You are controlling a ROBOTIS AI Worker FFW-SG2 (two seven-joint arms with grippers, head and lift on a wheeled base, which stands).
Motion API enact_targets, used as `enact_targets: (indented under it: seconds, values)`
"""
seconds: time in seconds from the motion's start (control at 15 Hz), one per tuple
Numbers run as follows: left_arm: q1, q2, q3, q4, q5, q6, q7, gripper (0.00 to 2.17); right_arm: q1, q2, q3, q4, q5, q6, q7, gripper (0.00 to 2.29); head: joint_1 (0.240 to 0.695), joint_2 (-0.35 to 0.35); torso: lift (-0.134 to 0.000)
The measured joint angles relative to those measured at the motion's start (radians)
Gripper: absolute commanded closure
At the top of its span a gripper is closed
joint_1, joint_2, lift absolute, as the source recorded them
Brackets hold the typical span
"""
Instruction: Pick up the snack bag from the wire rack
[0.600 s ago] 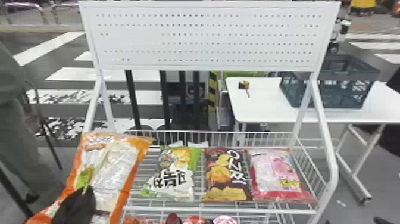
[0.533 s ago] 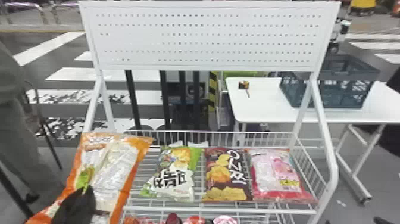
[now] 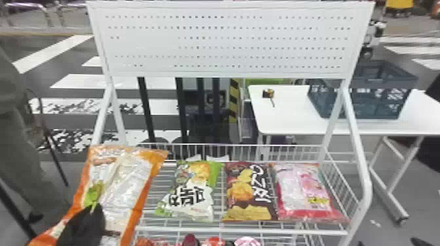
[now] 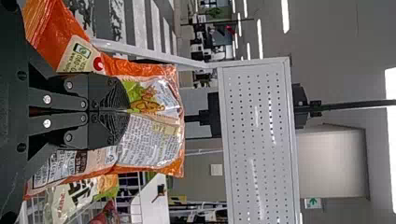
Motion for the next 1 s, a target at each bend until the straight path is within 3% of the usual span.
enact_targets:
  seconds: [0.2, 0.4, 0.67, 1.0]
  values:
    - [-0.002, -0.001, -0.003, 0.002, 0.0, 0.0, -0.001, 1.67, -0.101, 0.0, 0.015, 0.083, -0.001, 0.035, -0.005, 0.12, 0.499, 0.0, 0.0]
    - [-0.003, -0.001, -0.009, 0.003, -0.003, 0.0, -0.002, 1.67, -0.342, 0.0, 0.064, 0.298, 0.006, 0.065, -0.013, 0.12, 0.499, 0.0, 0.0]
    - [-0.002, -0.004, -0.011, 0.007, -0.008, 0.003, -0.002, 1.67, -0.619, 0.0, 0.118, 0.545, 0.066, 0.128, -0.015, 0.12, 0.499, 0.0, 0.0]
    - [-0.013, -0.003, -0.011, 0.016, -0.008, 0.006, -0.004, 1.67, -0.833, 0.0, 0.109, 0.785, 0.128, 0.194, -0.013, 0.13, 0.499, 0.0, 0.0]
